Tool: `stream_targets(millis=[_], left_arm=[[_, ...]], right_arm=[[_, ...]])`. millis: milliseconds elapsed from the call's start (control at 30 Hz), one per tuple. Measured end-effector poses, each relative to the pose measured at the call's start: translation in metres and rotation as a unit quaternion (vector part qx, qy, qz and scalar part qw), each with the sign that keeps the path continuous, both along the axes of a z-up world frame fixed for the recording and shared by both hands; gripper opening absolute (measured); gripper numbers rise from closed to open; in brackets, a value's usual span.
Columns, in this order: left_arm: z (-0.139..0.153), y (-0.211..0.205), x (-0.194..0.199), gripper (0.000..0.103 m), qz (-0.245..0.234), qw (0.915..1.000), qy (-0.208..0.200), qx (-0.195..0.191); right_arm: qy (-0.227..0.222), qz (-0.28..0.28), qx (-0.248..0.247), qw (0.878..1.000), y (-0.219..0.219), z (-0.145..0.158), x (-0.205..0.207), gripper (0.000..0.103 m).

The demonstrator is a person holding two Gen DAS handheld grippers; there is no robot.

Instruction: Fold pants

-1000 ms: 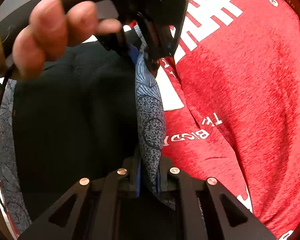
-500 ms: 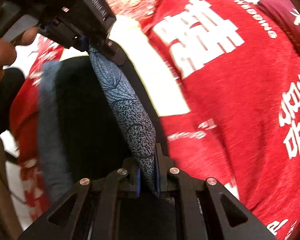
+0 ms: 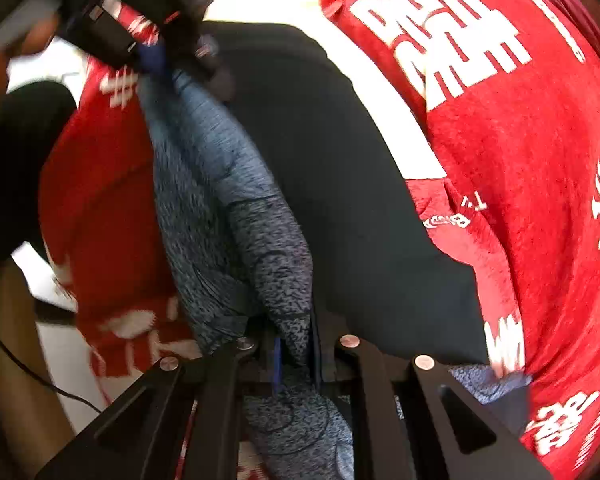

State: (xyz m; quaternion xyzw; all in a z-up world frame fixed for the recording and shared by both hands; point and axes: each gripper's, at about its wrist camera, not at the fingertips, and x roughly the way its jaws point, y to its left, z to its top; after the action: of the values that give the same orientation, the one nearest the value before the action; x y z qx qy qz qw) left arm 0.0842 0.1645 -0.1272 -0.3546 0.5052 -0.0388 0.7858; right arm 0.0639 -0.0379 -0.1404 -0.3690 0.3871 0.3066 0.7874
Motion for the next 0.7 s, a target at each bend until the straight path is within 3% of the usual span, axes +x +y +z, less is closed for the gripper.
stream_targets(millis=[167,267,300,333,400,433,467,567,700], left_arm=[[-0.008,-0.002,-0.003,0.019,-0.002,0.9997,0.023,0.006],[-0.015,0.009,-0.011,0.019,0.017,0.9988,0.036,-0.029],[-0.01,0.013,-0.015,0.019,0.02,0.9989,0.035,-0.025],[-0.006,0.015,-0.018,0.018,0.021,0.9991,0.032,-0.019],[0.006,0.021,-0.023,0.019,0.023,0.9994,0.027,-0.003],[0.012,0.026,-0.026,0.019,0.03,0.9992,0.024,0.008],[0.019,0.031,-0.03,0.019,0.04,0.9989,0.018,0.018],[0.04,0.042,-0.036,0.018,0.057,0.9977,-0.004,0.035],[0.062,0.025,-0.014,0.019,0.033,0.9983,-0.039,0.027]], right_arm=[[0.009,-0.006,0.003,1.0,-0.003,-0.004,-0.006,0.013],[-0.005,0.003,-0.02,1.0,0.002,-0.011,-0.012,0.017],[-0.016,0.004,-0.035,0.999,0.004,-0.012,-0.015,0.017],[-0.023,0.008,-0.045,0.999,0.006,-0.012,-0.018,0.022],[-0.027,0.017,-0.06,0.998,0.008,-0.009,-0.028,0.052],[-0.025,0.025,-0.058,0.998,0.007,-0.005,-0.034,0.082],[-0.028,0.033,-0.049,0.998,0.006,0.001,-0.04,0.09],[-0.021,0.038,-0.004,0.999,-0.003,0.022,-0.055,0.09],[0.027,-0.025,0.102,0.994,-0.02,0.052,-0.032,0.09]])
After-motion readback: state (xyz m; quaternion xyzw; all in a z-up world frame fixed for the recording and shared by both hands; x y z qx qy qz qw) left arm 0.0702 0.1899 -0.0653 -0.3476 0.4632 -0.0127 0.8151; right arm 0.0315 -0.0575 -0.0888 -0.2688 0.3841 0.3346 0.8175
